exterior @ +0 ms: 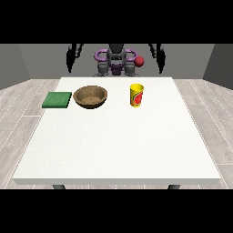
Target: Pick the cup and pour the ball into the bowl, then pick the bowl and place it on the pad
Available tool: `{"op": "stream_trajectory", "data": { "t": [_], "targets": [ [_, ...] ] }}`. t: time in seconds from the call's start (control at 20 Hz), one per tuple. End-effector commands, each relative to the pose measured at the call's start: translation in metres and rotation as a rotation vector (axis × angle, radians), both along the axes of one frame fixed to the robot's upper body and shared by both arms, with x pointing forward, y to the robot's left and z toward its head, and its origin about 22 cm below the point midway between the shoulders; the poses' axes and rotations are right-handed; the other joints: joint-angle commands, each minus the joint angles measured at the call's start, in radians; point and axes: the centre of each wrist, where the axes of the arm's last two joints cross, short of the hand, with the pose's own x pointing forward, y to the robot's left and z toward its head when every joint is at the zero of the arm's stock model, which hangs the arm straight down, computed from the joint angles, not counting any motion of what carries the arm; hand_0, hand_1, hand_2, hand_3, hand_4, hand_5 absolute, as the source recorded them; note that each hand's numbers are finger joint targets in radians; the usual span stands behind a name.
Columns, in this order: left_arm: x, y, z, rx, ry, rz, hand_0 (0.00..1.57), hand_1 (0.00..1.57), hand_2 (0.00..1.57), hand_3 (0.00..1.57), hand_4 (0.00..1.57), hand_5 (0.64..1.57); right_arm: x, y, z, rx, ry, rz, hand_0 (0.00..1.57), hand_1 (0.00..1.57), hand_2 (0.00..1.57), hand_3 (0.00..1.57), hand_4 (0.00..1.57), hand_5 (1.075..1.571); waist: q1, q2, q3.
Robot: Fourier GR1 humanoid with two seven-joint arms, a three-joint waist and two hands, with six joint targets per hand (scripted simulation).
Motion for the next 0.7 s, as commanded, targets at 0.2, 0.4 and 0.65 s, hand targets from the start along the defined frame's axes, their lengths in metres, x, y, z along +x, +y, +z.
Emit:
{"op": "stream_trajectory", "data": {
  "t": [0.2,0.4,0.65],
  "targets": [
    [-0.001,0.009,0.026,0.036,-0.001,-0.003,0.00,0.00,0.00,0.00,0.00,1.430,0.000,-0.009,0.029,-0.027,-0.019,0.001,0.00,0.00,0.00,0.00,0.00,1.571,-0.005,-0.249,0.0017],
    [0.008,-0.010,0.023,-0.185,-0.167,0.043,0.00,0.00,0.00,0.00,0.00,1.431,0.001,-0.015,0.012,0.192,-0.124,-0.019,0.00,0.00,0.00,0.00,0.00,1.570,0.010,-0.108,-0.0013],
    [0.012,0.005,0.033,-0.199,-0.215,0.012,0.00,0.00,0.00,0.00,0.00,1.414,0.000,-0.023,0.002,0.215,-0.155,0.003,0.00,0.00,0.00,0.00,0.00,1.571,0.030,-0.061,-0.0014]
  ]
}}
